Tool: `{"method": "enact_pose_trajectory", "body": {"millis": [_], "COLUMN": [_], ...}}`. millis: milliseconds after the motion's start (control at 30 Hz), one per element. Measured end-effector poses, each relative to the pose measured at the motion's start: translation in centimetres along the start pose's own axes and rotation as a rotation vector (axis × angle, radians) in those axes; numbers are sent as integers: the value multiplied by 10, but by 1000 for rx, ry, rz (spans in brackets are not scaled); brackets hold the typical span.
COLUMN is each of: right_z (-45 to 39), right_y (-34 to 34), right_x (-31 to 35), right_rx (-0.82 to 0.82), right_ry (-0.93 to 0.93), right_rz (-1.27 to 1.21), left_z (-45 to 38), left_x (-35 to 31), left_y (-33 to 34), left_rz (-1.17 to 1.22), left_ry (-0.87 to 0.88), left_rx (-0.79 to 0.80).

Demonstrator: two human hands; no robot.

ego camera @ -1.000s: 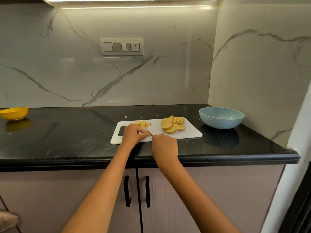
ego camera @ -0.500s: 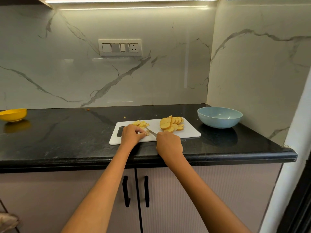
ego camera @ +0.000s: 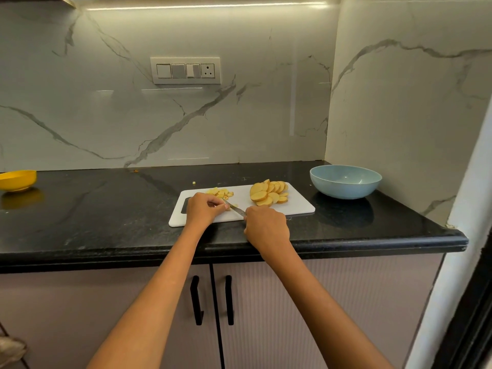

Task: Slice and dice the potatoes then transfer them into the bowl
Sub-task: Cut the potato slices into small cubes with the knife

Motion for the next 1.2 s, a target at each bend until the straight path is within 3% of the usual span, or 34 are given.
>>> {"method": "enact_pose_trajectory", "body": {"millis": [300,600,800,1033,1200], "right_z": [-1,-9,-11,-41,-70], "right_y": [2,7,12,6,0], "right_x": [1,8,-3,-5,-6], "right_rx": [-9,-47,-120,-275,-283], "right_ry": [1,25,118,40,-39], "right_rz": [14,-5,-166,-158,-140], "left_z": [-2,-5,-4,-11,-29], "left_x": [-3,1,3,-7,-5], "left_y": [4,5,2,16,30], "left_rz": [-124,-93,-46,-122,-222], "left_ry": [71,54,56,220,369], "left_rx": [29,17,-1,178,319]}}
Point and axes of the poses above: each hand's wrist, its own z-axis away from the middle knuckle, its own y-axis out of the palm, x = y × z, the point moved 6 cm from there along -z, towards the middle knuckle, and after that the axes turned 9 degrees about y, right-handed, at the moved point
